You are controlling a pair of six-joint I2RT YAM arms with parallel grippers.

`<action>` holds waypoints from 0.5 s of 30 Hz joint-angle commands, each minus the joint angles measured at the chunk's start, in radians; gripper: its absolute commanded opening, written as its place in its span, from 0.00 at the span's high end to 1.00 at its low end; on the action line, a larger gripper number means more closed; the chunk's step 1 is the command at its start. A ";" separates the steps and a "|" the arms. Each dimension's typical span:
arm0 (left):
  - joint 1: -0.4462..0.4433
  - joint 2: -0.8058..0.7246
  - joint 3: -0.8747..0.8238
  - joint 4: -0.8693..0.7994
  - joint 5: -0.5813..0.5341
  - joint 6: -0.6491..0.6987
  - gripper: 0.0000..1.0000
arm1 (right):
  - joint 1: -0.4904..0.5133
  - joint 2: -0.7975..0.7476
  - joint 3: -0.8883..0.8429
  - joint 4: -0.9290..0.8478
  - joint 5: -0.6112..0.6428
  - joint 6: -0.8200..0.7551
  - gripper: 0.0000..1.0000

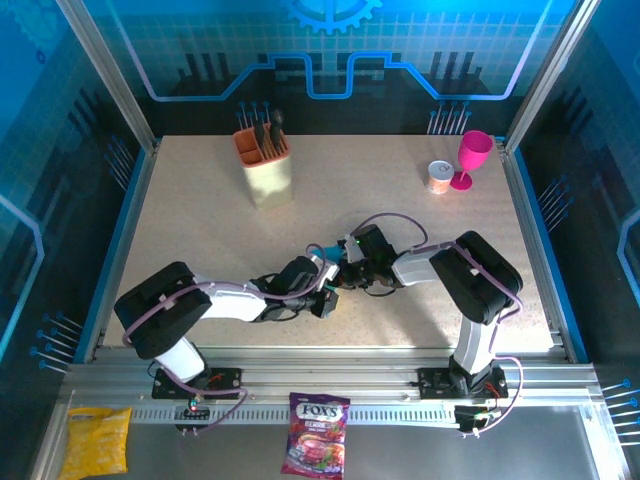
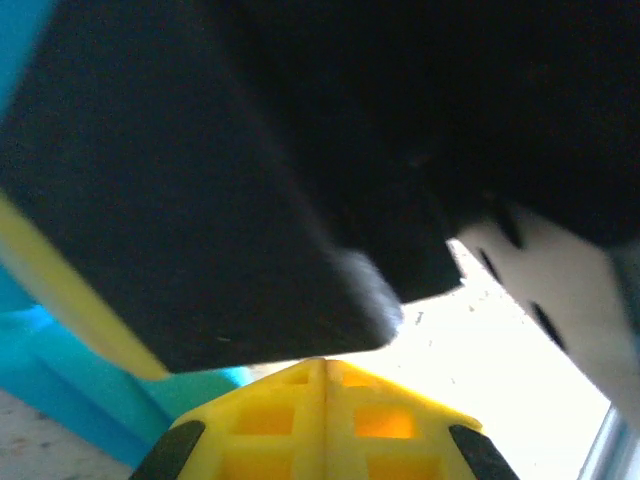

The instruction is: Fold a paper plane with a square sheet of paper (pick it up from the middle)

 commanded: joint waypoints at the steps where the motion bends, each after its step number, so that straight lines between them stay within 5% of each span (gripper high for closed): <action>1: 0.024 0.004 -0.043 0.025 0.003 0.017 1.00 | 0.046 0.026 -0.016 -0.149 0.065 0.000 1.00; 6: 0.042 0.030 -0.095 0.072 0.011 -0.010 1.00 | 0.045 -0.045 0.027 -0.209 0.056 -0.013 0.99; 11: 0.046 0.056 -0.123 0.111 0.020 -0.028 1.00 | 0.028 -0.150 0.062 -0.268 0.074 -0.037 0.82; 15: 0.047 0.059 -0.141 0.134 0.025 -0.034 1.00 | -0.027 -0.235 0.031 -0.254 0.077 -0.055 0.81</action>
